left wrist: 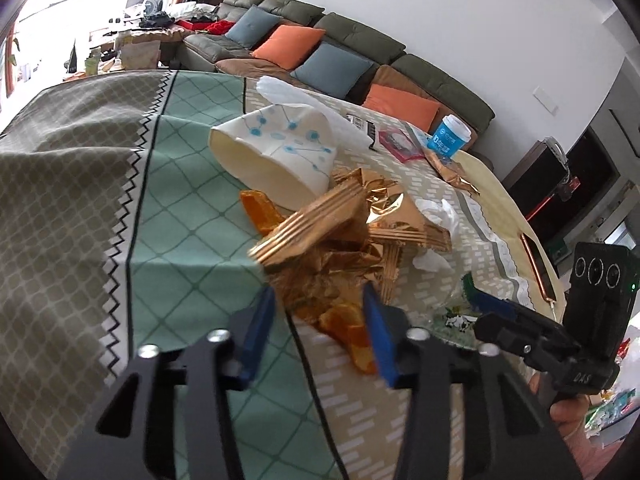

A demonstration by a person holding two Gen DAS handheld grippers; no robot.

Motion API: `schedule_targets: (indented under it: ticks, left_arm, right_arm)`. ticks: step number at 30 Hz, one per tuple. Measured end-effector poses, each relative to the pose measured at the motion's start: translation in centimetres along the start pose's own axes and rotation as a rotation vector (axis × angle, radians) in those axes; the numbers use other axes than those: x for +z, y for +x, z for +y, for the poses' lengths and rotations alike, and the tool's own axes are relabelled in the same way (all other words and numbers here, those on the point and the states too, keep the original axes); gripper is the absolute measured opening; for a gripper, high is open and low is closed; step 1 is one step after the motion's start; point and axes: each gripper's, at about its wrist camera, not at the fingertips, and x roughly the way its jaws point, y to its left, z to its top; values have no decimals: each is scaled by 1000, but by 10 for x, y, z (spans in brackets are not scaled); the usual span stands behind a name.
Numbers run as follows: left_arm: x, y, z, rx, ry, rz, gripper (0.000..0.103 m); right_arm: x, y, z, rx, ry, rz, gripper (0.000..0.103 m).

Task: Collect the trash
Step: 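Grasp a foil wrapper with the left gripper while the right gripper grasps a plastic bottle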

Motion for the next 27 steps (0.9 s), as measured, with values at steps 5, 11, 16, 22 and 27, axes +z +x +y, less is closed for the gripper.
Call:
schedule_targets:
  ticks: [5,11,16,22,27]
  left_arm:
    - [-1,-1,-7,-12,24,-12,16]
    - [-5,-11,-7,-10,40,-42,10]
    - [-6,-26,-5,-16,42,-83,8]
    - [-9,-45,5,-20,20,-123,8]
    - [-13,-55,15,-29,-3,-141,8]
  right_arm:
    - [-2,-5,1,6,-8,0,39]
    - [-1,-9,7,8,-31,-2,9]
    - [1,-14,13,9,-44,-22,4]
    - [5,-16,9,9,-20,-32,15]
    - [2,-7,5,7,3,-2,57]
